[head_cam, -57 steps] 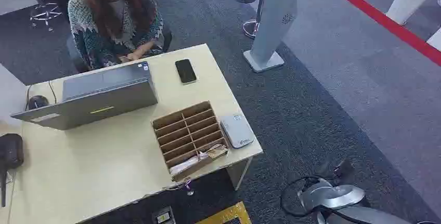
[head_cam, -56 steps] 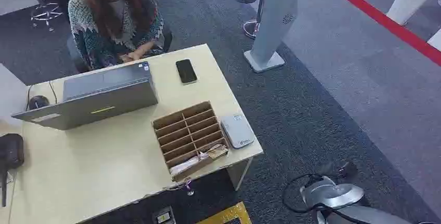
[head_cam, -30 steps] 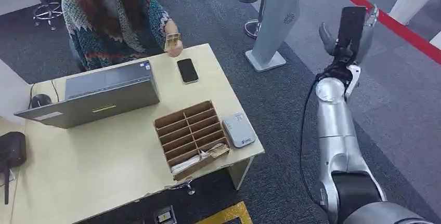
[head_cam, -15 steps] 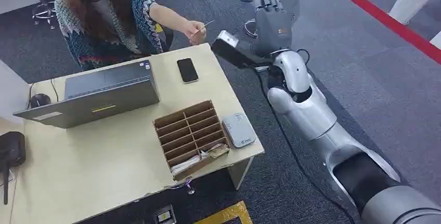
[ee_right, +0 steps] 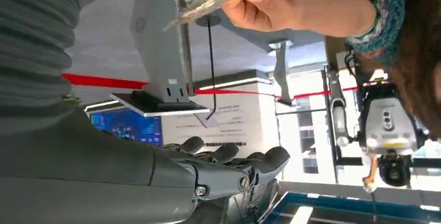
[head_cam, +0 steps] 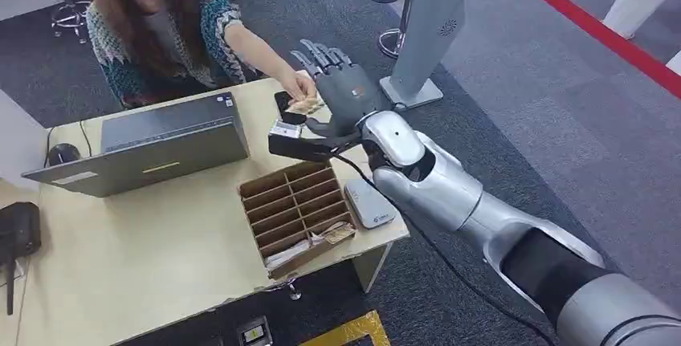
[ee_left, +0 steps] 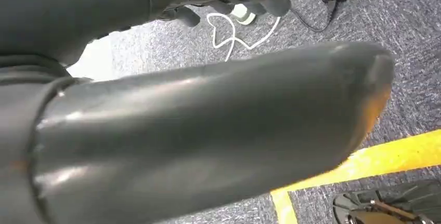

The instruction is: Pass the card to the sensor for recognition and then transmit it.

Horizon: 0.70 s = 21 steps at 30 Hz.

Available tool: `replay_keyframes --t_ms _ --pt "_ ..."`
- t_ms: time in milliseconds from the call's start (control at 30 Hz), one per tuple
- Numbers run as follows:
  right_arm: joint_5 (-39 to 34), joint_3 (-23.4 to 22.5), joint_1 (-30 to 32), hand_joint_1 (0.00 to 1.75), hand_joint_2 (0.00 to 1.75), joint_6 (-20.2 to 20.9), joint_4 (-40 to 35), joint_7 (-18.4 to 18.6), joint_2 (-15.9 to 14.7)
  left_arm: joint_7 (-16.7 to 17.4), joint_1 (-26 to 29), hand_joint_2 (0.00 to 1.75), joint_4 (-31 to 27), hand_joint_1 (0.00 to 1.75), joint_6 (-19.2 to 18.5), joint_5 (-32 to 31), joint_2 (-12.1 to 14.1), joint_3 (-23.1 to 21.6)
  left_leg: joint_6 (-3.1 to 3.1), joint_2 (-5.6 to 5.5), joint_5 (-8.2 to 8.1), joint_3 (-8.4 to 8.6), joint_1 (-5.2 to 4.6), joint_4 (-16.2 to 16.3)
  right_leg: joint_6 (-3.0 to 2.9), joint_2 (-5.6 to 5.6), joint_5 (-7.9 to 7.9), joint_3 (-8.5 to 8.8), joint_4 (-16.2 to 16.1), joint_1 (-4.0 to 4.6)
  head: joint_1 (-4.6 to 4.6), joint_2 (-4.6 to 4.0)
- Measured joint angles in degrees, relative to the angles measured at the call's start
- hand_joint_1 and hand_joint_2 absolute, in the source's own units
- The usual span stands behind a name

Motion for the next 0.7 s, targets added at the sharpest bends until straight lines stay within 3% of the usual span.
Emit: replay_keyframes --t_ms 167,200,233,700 --pt "-0.5 1.9 -0.6 0.0 1.75 0.1 1.3 0.0 0.3 0.0 0.2 0.0 0.0 0.0 0.0 0.0 0.0 0.0 0.0 0.0 0.0 0.0 0.0 0.0 0.0 0.01 0.0 -0.01 0.0 0.0 -0.02 0.02" --pt "-0.6 2.2 -0.7 1.41 1.75 0.2 1.6 0.0 0.4 0.0 0.2 0.0 0.0 0.0 0.0 0.0 0.0 0.0 0.0 0.0 0.0 0.0 0.0 0.0 0.0 0.01 0.0 -0.01 0.0 0.0 -0.02 0.0" --pt "-0.7 2.4 -0.8 1.73 1.75 0.2 1.7 0.0 0.5 0.0 0.2 0.0 0.0 0.0 -0.1 0.0 0.0 0.0 0.0 0.0 0.0 0.0 0.0 0.0 0.0 0.01 0.0 -0.01 0.0 0.0 -0.02 0.0" --pt "-2.7 5.1 -2.1 1.75 1.75 1.2 3.4 0.3 0.9 0.0 0.2 0.0 0.0 0.0 -0.9 0.1 0.2 0.0 0.0 0.01 0.0 0.0 0.0 0.0 0.0 0.01 0.0 -0.02 0.0 0.0 -0.02 0.0"
